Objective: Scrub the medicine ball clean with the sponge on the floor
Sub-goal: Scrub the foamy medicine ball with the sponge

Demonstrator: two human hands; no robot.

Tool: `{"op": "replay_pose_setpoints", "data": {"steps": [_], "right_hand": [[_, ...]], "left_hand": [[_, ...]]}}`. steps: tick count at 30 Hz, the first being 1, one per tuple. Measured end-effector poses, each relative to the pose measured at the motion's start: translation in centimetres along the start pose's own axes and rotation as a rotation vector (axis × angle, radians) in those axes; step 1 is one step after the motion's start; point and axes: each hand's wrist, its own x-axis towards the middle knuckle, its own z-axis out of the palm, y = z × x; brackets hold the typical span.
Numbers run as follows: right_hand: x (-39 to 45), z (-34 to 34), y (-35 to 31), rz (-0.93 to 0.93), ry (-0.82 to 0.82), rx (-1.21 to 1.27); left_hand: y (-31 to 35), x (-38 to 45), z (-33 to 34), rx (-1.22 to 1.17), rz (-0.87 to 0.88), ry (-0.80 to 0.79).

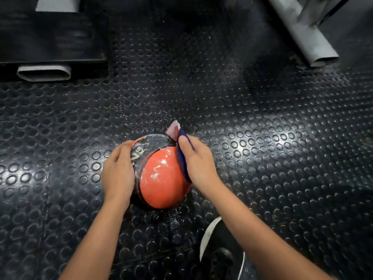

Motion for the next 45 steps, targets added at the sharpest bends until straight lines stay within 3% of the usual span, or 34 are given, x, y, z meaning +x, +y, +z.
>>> {"op": "replay_pose_setpoints", "data": {"steps": [2, 5, 7, 9, 13, 15, 19, 21, 23, 27, 29, 31, 35, 38, 40, 42, 45], "right_hand": [[-0.2, -0.5, 1.5, 0.031, 0.009, 0.019], [0.8, -0.6, 4.1, 0.371, -0.093, 0.069], [0.9, -0.2, 4.5, 0.470, -0.087, 0.141], [0.5, 0.4, 3.4, 0.381, -0.027, 0.214], [-1.1, 0.9, 0.7, -0.038, 0.015, 0.100], [-0.9, 1.1, 1.0, -0.080, -0.003, 0.041], [2.1, 0.4, 2.8, 0.363, -0.045, 0.138], [2.7, -0.4, 2.3, 0.472, -0.128, 0.152], [2.5, -0.7, 0.8, 0.387, -0.133, 0.135], [0.1, -0.2, -1.2, 0.032, -0.041, -0.011], [-0.4, 0.3, 0.1, -0.035, -0.021, -0.060], [0.0, 0.4, 1.3, 0.040, 0.008, 0.013], [1.7, -0.2, 1.5, 0.384, -0.026, 0.135], [2.5, -0.7, 2.1, 0.506, -0.054, 0.214], [2.4, -0.5, 2.2, 0.566, -0.042, 0.289], [2.1, -0.2, 2.4, 0.593, -0.028, 0.323], [1.1, 0.2, 2.5, 0.541, -0.032, 0.306]], "left_hand": [[0.0, 0.0, -0.2, -0.019, 0.002, -0.004], [0.0, -0.2, -0.4, -0.040, 0.001, 0.001], [0.1, -0.2, -0.6, -0.055, -0.006, -0.004], [-0.1, 0.0, -1.0, -0.077, -0.024, -0.012], [-0.9, 0.4, -1.5, -0.131, -0.084, 0.018], [-0.8, 0.0, -1.5, -0.156, -0.082, 0.028], [-0.1, -0.8, -0.6, -0.130, 0.005, 0.029], [0.2, -0.9, -0.2, -0.094, 0.043, 0.025], [0.3, -0.7, -0.2, -0.065, 0.053, 0.006], [0.2, -0.5, -1.0, -0.054, 0.053, -0.060], [0.1, -0.6, -1.2, -0.039, 0.070, -0.077], [0.1, -0.8, -1.2, -0.020, 0.086, -0.092], [0.7, -1.2, -0.3, 0.042, 0.092, -0.078], [1.4, -2.1, 0.4, 0.105, 0.082, 0.058], [0.6, -2.6, 0.6, 0.124, -0.064, 0.290], [-0.6, -3.3, 0.7, 0.038, -0.339, 0.431], [-1.8, -4.2, 1.1, -0.429, -0.578, 0.258]]}}
